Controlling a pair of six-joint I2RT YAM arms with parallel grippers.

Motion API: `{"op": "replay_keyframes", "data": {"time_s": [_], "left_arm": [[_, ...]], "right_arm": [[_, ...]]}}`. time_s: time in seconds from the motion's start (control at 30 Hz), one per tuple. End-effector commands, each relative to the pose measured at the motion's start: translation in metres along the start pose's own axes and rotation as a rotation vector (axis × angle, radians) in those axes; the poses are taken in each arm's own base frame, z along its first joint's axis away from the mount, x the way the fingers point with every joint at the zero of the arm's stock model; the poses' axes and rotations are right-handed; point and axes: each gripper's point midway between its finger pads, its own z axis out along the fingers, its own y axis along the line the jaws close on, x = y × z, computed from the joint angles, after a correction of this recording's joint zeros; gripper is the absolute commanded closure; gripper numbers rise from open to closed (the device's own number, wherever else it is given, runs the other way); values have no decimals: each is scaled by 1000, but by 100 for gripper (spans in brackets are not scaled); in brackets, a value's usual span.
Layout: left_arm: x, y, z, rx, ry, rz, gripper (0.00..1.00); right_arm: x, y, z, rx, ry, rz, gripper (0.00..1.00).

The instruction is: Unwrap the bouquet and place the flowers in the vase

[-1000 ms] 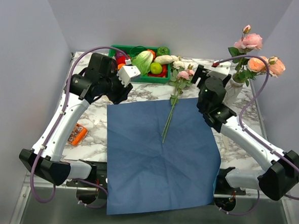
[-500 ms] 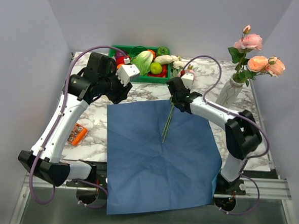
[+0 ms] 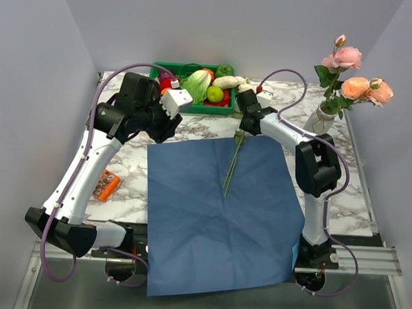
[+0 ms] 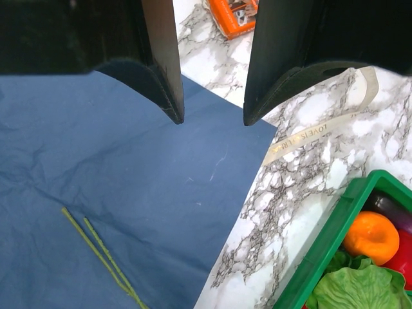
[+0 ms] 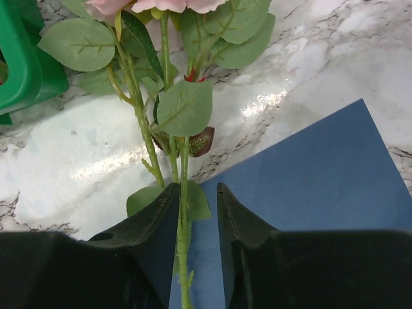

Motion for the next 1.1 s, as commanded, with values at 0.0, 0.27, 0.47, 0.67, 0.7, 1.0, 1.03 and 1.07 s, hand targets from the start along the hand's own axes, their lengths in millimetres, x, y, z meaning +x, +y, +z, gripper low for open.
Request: {"op": "replay_keyframes", "data": {"time_s": [0.0, 0.27, 0.47, 0.67, 0.7, 1.0, 1.03, 1.07], "left_arm": [[1, 5, 1, -22, -4, 11, 49], [4, 8, 5, -23, 4, 12, 49], [7, 9, 5, -28, 7, 13, 49], [11, 10, 6, -29, 14, 9, 50], [11, 10, 6, -28, 14, 9, 50], [9, 6, 6, -10, 3, -5, 50], [8, 6, 6, -9, 2, -9, 50], [7, 5, 5, -8, -1, -9, 50]], "right_arm": [[6, 5, 6, -4, 50, -14, 62], [11, 13, 20, -18, 73, -23, 62], [12, 12, 31, -9, 83, -23, 69], [13, 13, 34, -10, 91, -16, 87], [12, 14, 33, -13, 88, -14, 90], [-18, 17, -22, -89, -13, 15, 99], [-20, 19, -31, -87, -37, 6, 99], [-28, 15, -45, -100, -77, 13, 99]]}}
